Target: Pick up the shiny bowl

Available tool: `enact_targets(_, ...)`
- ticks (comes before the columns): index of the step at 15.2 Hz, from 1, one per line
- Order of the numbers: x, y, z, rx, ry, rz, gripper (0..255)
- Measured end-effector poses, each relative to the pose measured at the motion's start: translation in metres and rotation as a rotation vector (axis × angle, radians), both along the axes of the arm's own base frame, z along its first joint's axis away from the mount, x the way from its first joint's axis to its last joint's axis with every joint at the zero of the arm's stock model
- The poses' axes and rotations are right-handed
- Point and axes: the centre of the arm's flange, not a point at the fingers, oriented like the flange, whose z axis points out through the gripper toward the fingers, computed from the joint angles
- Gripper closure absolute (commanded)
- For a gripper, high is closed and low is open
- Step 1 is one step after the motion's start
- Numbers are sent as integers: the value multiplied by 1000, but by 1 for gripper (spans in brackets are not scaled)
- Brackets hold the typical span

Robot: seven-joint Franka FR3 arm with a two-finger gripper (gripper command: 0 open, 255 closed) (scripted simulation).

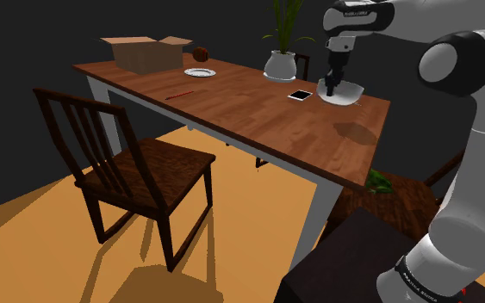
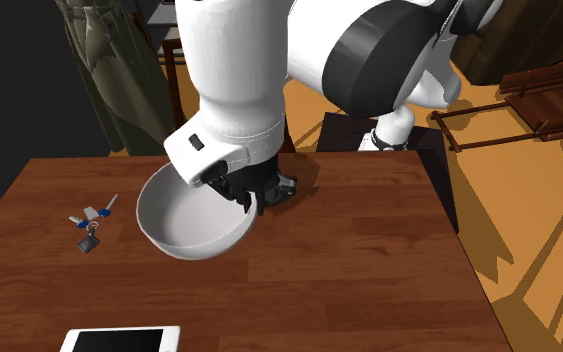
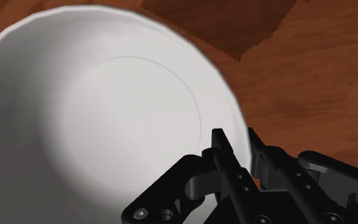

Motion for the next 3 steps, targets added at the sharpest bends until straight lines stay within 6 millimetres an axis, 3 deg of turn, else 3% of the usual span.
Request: enact_targets(3,1,1,15,0,0,0,255)
